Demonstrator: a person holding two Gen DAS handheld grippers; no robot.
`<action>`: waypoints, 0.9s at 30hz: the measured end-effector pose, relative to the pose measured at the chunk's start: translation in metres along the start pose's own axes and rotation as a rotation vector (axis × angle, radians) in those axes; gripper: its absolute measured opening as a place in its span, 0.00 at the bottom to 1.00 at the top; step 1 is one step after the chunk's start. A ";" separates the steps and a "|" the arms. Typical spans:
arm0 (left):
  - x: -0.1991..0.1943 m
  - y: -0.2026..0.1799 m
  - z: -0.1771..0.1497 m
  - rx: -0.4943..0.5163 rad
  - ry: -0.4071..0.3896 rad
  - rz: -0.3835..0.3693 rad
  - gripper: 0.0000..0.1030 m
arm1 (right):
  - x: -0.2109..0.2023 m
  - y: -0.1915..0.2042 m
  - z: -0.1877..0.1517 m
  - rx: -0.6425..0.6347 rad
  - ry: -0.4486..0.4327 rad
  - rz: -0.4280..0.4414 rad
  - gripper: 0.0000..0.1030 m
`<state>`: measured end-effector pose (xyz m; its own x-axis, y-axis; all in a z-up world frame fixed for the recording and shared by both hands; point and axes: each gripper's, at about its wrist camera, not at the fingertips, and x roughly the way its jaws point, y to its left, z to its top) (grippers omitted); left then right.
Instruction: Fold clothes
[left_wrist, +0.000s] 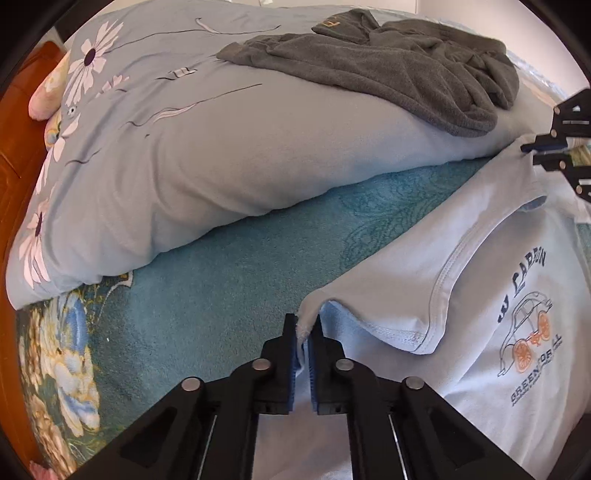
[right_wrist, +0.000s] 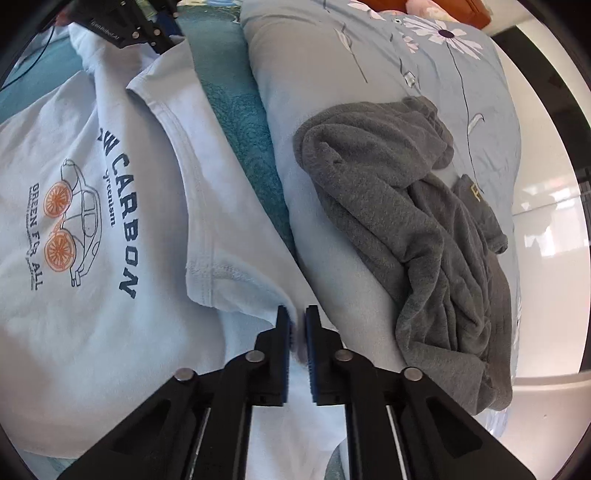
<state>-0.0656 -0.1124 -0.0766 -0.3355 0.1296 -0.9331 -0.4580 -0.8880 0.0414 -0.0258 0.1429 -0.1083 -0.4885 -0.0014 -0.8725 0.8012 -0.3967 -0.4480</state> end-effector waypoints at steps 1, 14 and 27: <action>-0.004 0.006 -0.001 -0.034 -0.013 -0.039 0.04 | -0.002 -0.006 0.000 0.048 -0.009 0.027 0.03; -0.023 0.073 0.017 -0.482 -0.192 -0.224 0.04 | -0.013 -0.125 -0.016 0.762 -0.181 0.268 0.02; -0.044 0.066 -0.010 -0.609 -0.146 -0.197 0.54 | -0.023 -0.124 -0.022 0.856 -0.181 0.255 0.37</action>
<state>-0.0729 -0.1816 -0.0365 -0.4207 0.3361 -0.8426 0.0115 -0.9268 -0.3754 -0.1066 0.2124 -0.0366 -0.4368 -0.2980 -0.8488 0.3973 -0.9104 0.1152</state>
